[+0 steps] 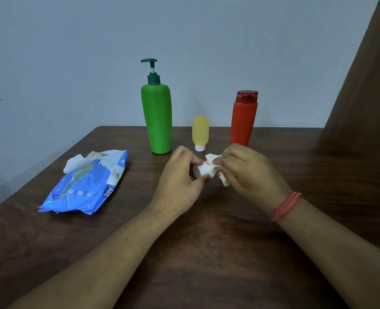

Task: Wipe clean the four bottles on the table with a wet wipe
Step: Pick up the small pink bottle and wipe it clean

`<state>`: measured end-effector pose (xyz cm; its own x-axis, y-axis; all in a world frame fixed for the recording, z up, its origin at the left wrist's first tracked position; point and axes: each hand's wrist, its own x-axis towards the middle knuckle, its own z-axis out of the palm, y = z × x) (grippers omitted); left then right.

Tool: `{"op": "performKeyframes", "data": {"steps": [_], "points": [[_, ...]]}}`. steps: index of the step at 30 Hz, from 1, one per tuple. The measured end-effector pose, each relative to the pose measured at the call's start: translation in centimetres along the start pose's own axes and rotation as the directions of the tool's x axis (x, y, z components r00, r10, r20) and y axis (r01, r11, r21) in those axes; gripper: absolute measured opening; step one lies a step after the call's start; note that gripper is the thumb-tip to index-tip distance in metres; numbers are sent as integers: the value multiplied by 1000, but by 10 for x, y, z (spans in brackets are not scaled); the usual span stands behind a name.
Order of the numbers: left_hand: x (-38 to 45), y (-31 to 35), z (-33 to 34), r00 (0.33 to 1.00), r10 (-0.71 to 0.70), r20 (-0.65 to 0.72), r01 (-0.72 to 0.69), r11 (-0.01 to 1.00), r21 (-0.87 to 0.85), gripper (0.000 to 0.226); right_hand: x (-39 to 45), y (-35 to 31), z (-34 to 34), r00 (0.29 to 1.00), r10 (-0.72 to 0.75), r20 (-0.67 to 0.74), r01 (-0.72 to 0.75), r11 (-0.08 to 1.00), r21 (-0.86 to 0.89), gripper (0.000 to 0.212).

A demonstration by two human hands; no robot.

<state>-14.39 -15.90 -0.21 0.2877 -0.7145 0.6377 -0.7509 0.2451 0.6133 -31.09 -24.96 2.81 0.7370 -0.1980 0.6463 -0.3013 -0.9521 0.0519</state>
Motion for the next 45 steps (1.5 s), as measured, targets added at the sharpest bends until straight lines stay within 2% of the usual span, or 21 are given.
{"op": "performKeyframes", "data": {"steps": [4, 6, 9, 10, 12, 13, 14, 15, 17, 18, 21, 23, 28, 30, 33, 35, 38, 42, 45], "points": [[1, 1, -1, 1000, 8, -24, -8, 1000, 22, 38, -5, 21, -4, 964, 259, -61, -255, 965, 66, 22], [1, 1, -2, 999, 28, -35, -28, 999, 23, 38, -4, 16, -1, 970, 231, -69, -222, 968, 114, 20], [1, 2, -4, 995, 75, -61, -73, 997, 32, 38, -4, 8, 8, 995, 95, -33, -92, 993, 69, 19], [1, 2, -4, 995, 78, -66, -76, 997, 34, 37, -4, 12, 9, 991, 117, -58, -113, 991, 71, 17], [1, 3, -5, 993, 80, -85, -77, 996, 37, 36, -6, 25, 9, 946, 274, -172, -248, 956, 156, 12], [1, 4, -5, 992, 90, -94, -86, 995, 47, 38, -6, 30, 9, 893, 397, -210, -342, 905, 254, 11], [1, 5, -5, 990, 106, -96, -100, 993, 62, 39, -7, 33, 10, 826, 530, -192, -427, 810, 401, 12], [1, 6, -4, 988, 124, -93, -117, 990, 79, 39, -6, 33, 11, 756, 645, -114, -473, 657, 587, 14], [1, 8, -2, 984, 155, -86, -144, 982, 126, 37, -3, 30, 16, 665, 740, 98, -418, 261, 870, 11], [0, 8, -1, 982, 166, -85, -152, 977, 152, 36, -2, 29, 18, 646, 746, 162, -369, 119, 922, 7], [-1, 6, -2, 983, 170, -76, -151, 967, 204, 35, -2, 32, 19, 582, 763, 279, -279, -135, 951, 11], [-1, 7, -3, 981, 182, -66, -162, 958, 235, 35, -1, 33, 18, 567, 757, 325, -254, -215, 943, 12], [0, 6, -4, 952, 305, -37, -281, 912, 298, 35, -1, 31, 18, 583, 729, 359, -296, -221, 929, 10], [0, 6, -3, 955, 290, -58, -264, 925, 273, 33, 1, 31, 17, 574, 733, 364, -293, -232, 928, 10], [-1, 7, -2, 985, 146, -92, -139, 987, 80, 30, 1, 33, 18, 563, 748, 351, -285, -222, 932, 10], [0, 8, -2, 999, 0, -52, -5, 996, -88, 35, 0, 34, 19, 568, 752, 335, -297, -192, 935, 10], [-2, 6, 0, 983, -183, -7, 180, 971, -158, 38, -1, 35, 22, 581, 752, 313, -314, -147, 938, 10], [-4, 1, 6, 927, -335, 166, 369, 891, -263, 22, -3, 39, 24, 576, 780, 244, -375, -12, 927, 9], [-3, -6, 11, 866, -432, 253, 500, 766, -405, 16, -5, 40, 25, 567, 786, 248, -414, 11, 910, 9]]}}
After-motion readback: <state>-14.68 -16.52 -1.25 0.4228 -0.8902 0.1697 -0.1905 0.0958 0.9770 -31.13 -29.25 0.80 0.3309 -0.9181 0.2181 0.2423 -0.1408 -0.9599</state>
